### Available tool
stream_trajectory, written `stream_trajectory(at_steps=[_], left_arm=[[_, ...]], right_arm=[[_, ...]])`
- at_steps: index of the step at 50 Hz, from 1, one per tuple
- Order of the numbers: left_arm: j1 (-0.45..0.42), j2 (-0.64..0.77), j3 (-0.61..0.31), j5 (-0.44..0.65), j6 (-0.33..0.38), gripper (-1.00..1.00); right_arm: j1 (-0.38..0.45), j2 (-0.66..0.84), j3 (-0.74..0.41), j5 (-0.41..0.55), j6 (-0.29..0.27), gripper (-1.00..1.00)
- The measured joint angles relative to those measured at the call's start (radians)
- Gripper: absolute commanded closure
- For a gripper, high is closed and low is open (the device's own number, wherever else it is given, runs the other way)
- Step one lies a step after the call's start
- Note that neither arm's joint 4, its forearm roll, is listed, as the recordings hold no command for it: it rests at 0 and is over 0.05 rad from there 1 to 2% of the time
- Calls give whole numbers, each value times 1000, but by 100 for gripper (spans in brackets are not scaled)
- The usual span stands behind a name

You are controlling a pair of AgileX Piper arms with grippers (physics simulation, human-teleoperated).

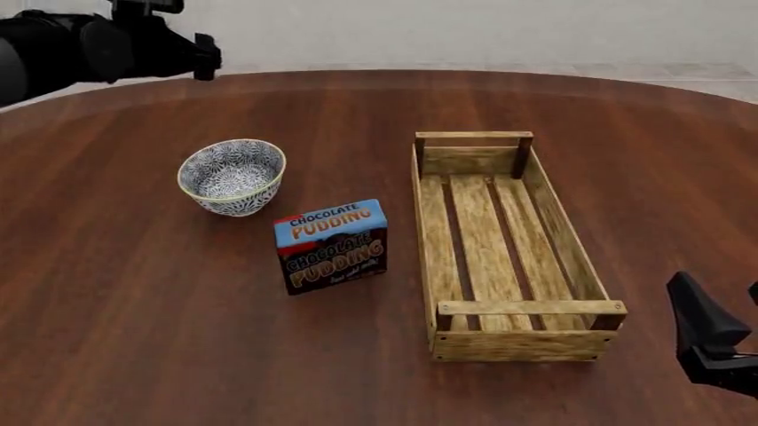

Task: Pick up the bowl on the left and put it in the tray.

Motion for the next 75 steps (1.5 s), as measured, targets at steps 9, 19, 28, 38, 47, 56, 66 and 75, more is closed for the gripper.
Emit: stream_trajectory(at_steps=[9,19,28,38,47,56,66,75], left_arm=[[28,47,-26,0,-2,-100],[46,89,-41,-4,-12,-100],[58,119,-28,-22,-22,-100],[65,152,-17,-39,-34,-100],[70,174,-6,-54,-42,-100],[80,200,-4,-64,-49,-100],[91,225,8,-81,-55,-100],[99,240,17,-92,-59,-100]], right_arm=[[4,9,0,-7,0,-100],[6,13,0,-13,-2,-100],[8,10,0,-13,-2,-100],[8,-7,0,1,-2,-100],[9,-8,0,4,0,-100],[11,-5,0,2,2,-100],[14,-4,0,3,4,-100],[15,-13,0,11,6,-100]])
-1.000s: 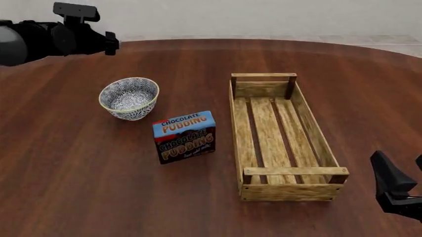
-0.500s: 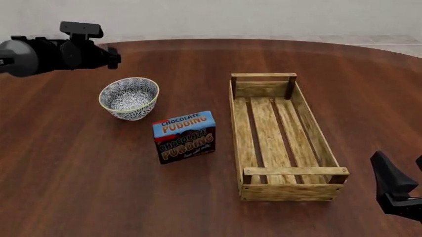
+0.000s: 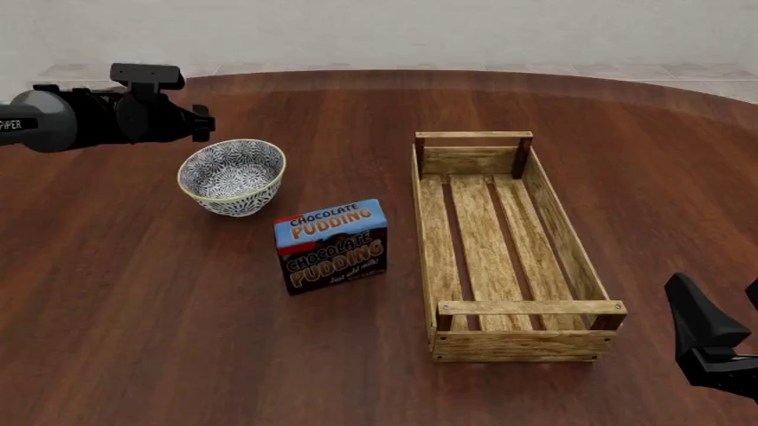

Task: Pick up the bowl on the left and put it in the tray.

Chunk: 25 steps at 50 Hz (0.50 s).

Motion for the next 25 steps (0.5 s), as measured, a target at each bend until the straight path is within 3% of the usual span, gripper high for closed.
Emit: stream_trajectory(at_steps=[25], left_arm=[[-2,65,24,-21,-6,-100]], right_arm=[[6,-8,0,6,2,-100]])
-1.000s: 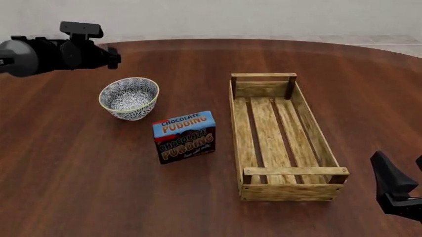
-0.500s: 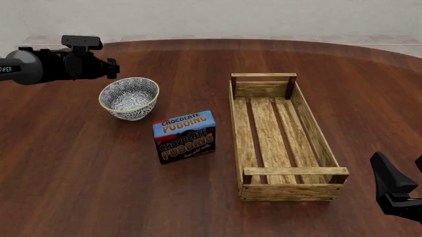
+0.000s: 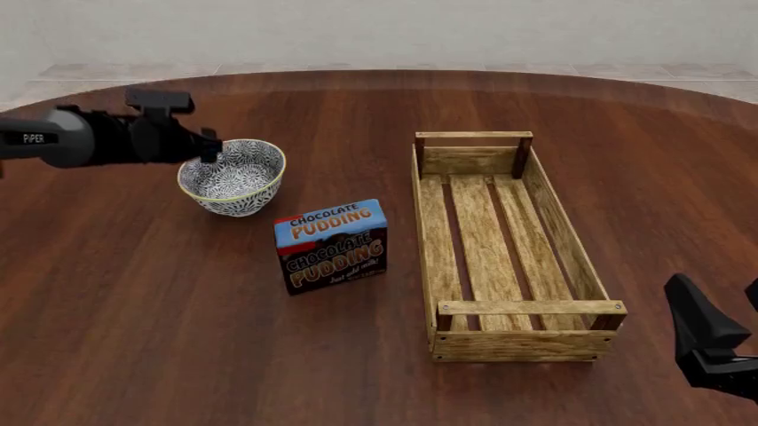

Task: Pick up the bowl on the left and put it in the tray.

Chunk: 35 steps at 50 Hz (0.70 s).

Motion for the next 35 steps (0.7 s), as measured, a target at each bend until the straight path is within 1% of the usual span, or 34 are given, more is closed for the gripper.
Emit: stream_trajectory(at_steps=[19,35], left_arm=[[5,44,-7,4,2,-100],[19,65,0,-6,9,-100]], right_arm=[[5,25,0,-28,-1,-100],[7,23,0,-25,1,-100]])
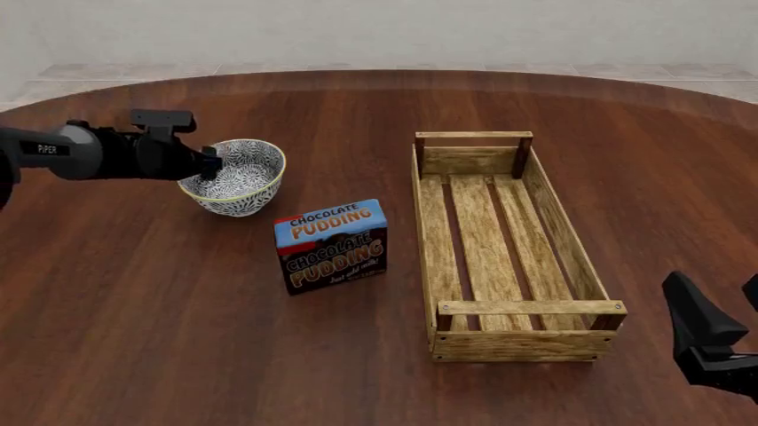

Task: Pick up the bowl on the left and put it in the tray.

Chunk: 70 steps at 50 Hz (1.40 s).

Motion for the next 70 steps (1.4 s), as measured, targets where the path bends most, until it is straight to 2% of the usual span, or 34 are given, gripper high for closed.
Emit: stream_trajectory(at_steps=[19,20,41,70], left_arm=[[0,24,-11,4,-4,-100],[0,24,-11,3,-5,100],[-29,3,7,-2,-60,100],[-83,-152,146,-38,-44,100]], right_arm=[[2,-40,0,37,4,-100],[2,-42,0,39,4,-100],[4,-79,0,67,6,-100],[11,-53,0,37,-2,-100]])
